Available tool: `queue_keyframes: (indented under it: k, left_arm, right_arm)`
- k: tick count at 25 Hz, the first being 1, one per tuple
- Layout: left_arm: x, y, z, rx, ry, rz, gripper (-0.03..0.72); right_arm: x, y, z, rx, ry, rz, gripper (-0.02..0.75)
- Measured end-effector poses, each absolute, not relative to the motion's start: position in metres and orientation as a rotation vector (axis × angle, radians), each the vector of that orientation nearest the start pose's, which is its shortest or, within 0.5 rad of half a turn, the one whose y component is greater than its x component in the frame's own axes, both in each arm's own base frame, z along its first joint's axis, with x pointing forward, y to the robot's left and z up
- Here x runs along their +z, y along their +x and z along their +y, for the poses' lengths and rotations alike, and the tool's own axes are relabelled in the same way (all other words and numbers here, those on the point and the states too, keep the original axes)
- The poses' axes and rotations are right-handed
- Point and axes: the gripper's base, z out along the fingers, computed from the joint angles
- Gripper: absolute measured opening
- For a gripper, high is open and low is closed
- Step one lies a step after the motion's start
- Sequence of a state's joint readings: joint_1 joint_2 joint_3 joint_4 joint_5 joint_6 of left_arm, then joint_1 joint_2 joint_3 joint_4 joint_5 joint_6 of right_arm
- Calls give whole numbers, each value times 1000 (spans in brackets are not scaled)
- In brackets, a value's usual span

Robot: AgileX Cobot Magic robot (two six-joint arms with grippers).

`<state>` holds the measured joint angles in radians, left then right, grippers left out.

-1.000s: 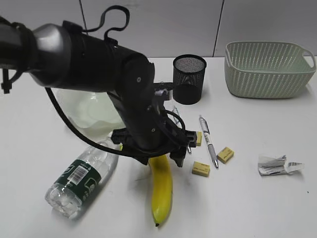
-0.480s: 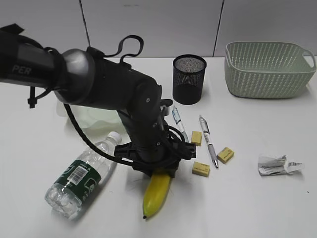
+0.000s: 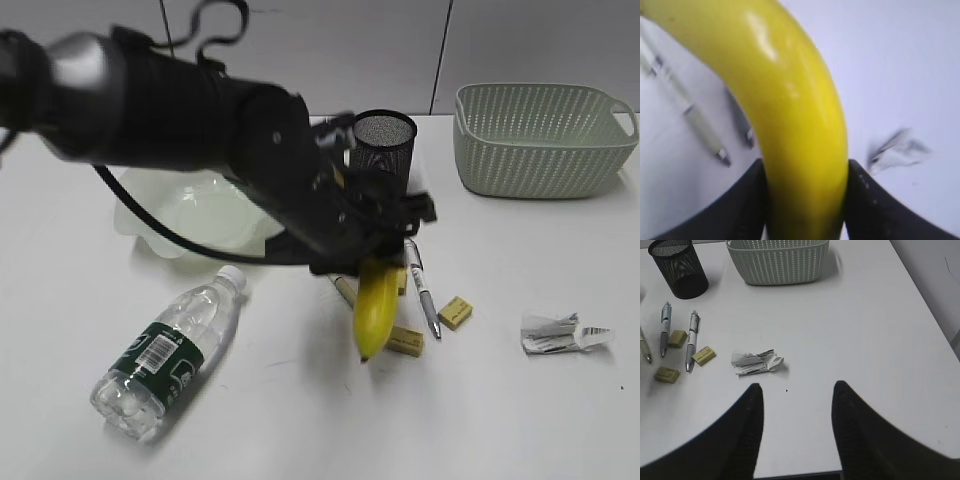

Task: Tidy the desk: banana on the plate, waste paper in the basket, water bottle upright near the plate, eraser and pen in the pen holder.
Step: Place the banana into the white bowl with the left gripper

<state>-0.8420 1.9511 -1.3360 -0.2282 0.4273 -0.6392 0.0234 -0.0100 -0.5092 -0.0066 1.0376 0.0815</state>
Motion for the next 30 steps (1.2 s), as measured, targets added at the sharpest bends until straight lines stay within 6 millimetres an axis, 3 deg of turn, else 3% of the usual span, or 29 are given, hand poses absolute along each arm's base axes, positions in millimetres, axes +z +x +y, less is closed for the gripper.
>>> queue_keyframes:
  k: [4, 6, 8, 11, 13, 17, 23, 26, 30]
  left_arm:
    - [253, 286, -301, -785, 157, 2403, 333]
    - [265, 302, -278, -687, 191, 2342, 333]
    - [262, 327, -247, -529, 197, 2333, 333]
    - [239, 357, -207, -336, 150, 2400, 333]
    - [219, 369, -190, -262, 116, 2458, 333]
    - [191, 377, -183, -187, 133, 2535, 345]
    - [186, 378, -182, -150, 185, 2540, 541]
    - [198, 377, -180, -148, 198, 2508, 559]
    - [246, 358, -170, -179, 194, 2406, 494]
  right_arm:
    - [282, -7, -1, 59, 58, 2002, 364]
    - [282, -7, -1, 59, 58, 2002, 364]
    - [282, -7, -1, 59, 58, 2002, 364]
    - [282, -7, -1, 59, 58, 2002, 364]
    - [282, -7, -1, 59, 58, 2002, 364]
    - [282, -7, -1, 59, 58, 2002, 364]
    - [282, -7, -1, 59, 58, 2002, 364]
    - [282, -7, -1, 59, 58, 2002, 364]
    - [282, -7, -1, 59, 58, 2002, 364]
